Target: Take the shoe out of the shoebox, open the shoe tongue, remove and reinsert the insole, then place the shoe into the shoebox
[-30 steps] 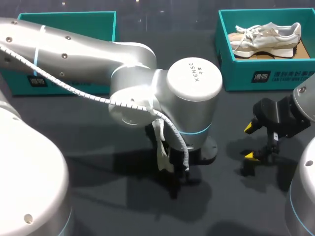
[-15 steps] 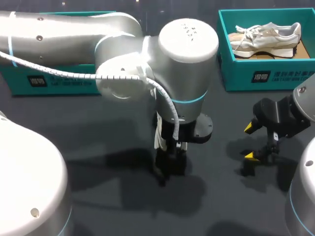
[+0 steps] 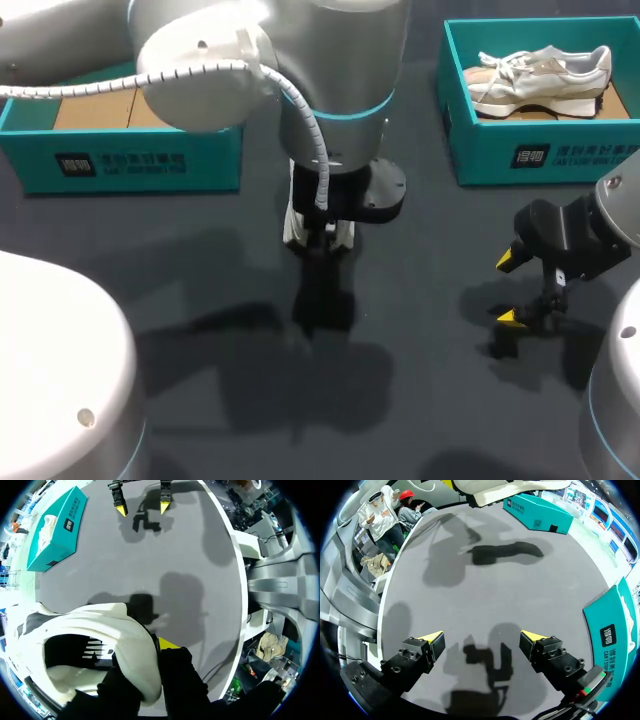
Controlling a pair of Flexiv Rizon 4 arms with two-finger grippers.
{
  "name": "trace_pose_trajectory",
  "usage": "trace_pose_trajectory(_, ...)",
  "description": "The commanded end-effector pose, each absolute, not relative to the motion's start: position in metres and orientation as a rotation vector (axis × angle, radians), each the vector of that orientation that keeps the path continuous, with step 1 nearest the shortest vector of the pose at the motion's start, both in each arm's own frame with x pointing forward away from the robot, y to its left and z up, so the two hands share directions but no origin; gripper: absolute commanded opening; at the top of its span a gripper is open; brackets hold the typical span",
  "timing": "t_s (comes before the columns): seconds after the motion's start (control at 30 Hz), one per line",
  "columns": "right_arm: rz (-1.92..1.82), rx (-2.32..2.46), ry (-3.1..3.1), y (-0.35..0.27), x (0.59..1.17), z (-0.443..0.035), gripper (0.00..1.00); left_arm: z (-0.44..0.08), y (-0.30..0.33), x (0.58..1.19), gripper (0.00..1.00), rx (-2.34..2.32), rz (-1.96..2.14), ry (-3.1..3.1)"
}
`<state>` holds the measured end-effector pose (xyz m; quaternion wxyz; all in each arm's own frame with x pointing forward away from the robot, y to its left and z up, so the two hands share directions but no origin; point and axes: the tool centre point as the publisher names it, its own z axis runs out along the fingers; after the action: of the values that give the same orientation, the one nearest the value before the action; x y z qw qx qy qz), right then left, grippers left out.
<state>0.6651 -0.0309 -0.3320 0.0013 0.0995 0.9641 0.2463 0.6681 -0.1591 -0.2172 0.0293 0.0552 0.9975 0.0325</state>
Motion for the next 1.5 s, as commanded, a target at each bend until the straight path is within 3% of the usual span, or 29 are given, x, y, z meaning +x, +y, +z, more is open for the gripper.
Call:
trace_pose_trajectory(0.03, 0.77, 0.313, 3.024, -0.031, 0.663, -0.331, 1.0, -0.214, -0.153, 0.667, 0.0, 0.172, 0.086, 3.073)
trace_pose_trajectory(0.3, 0.77, 0.313, 3.024, -0.031, 0.663, -0.331, 1.0, -0.184, -0.096, 0.728, 0.0, 0.247, -0.1, 3.133)
trace_pose_trajectory(0.57, 0.77, 0.313, 3.024, -0.031, 0.663, -0.331, 1.0, -0.152, -0.02, 0.792, 0.0, 0.239, -0.012, 3.094)
trace_pose_trajectory(1.03, 0.77, 0.313, 3.024, -0.031, 0.663, -0.331, 1.0, -0.152, -0.015, 0.795, 0.0, 0.27, -0.077, 3.148)
trace_pose_trajectory(1.43, 0.77, 0.313, 3.024, -0.031, 0.663, -0.331, 1.0, -0.134, 0.122, 0.902, 0.0, 0.294, -0.017, 3.197)
trace_pose_trajectory(1.5, 0.77, 0.313, 3.024, -0.031, 0.663, -0.331, 1.0, -0.134, 0.122, 0.902, 0.0, 0.294, -0.017, 3.197)
